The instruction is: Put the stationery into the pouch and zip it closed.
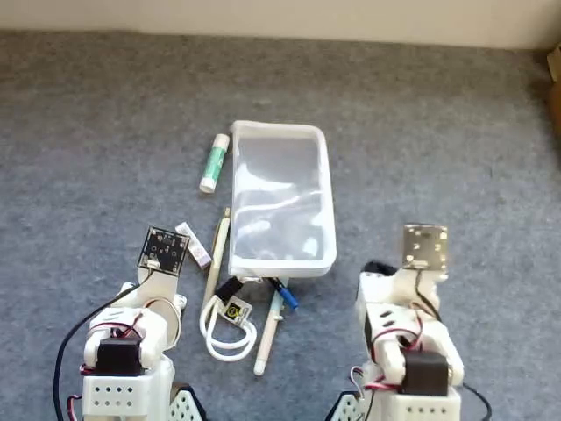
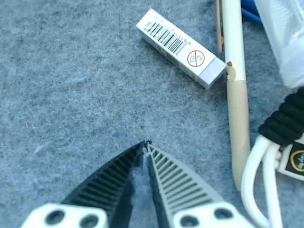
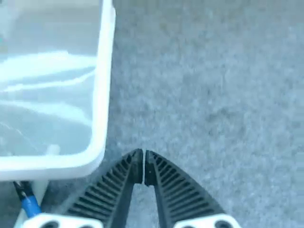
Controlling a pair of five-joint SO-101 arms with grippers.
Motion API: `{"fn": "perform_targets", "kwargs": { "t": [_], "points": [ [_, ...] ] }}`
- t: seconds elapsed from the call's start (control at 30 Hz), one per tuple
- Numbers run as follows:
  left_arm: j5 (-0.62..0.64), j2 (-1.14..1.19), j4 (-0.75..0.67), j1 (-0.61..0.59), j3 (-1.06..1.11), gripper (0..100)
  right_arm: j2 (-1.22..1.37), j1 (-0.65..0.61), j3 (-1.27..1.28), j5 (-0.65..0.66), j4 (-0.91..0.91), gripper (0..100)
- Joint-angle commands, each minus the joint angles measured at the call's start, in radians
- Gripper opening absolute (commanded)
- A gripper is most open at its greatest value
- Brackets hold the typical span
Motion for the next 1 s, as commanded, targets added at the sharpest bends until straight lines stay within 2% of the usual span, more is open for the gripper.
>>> {"fn": "perform_targets", "kwargs": {
  "t": [0.0,0.13,0.23,0.4,0.63,0.8,0.97],
  "points": [
    [-0.005,-0.019,0.002,-0.016,0.022,1,0.021,0.008,-0.17,-0.08,-0.025,1.5],
    [-0.005,-0.019,0.002,-0.024,0.019,1,0.022,-0.051,-0.278,-0.121,-0.024,1.5],
    [-0.005,-0.019,0.002,-0.094,0.013,1,0.041,-0.139,-0.326,-0.169,-0.024,1.5],
    [-0.003,-0.021,0.002,-0.183,0.013,1,0.248,-0.298,-0.397,-0.272,-0.024,1.8],
    [-0.003,-0.021,0.0,-0.183,0.021,1,0.608,-0.544,-0.601,-0.387,0.047,2.8],
    [-0.003,-0.021,0.0,-0.183,0.021,1,0.762,-0.73,-0.648,-0.499,0.074,12.7],
    [-0.003,-0.021,0.0,-0.182,0.021,1,0.883,-0.863,-0.651,-0.592,0.053,14.5]
  ]
}}
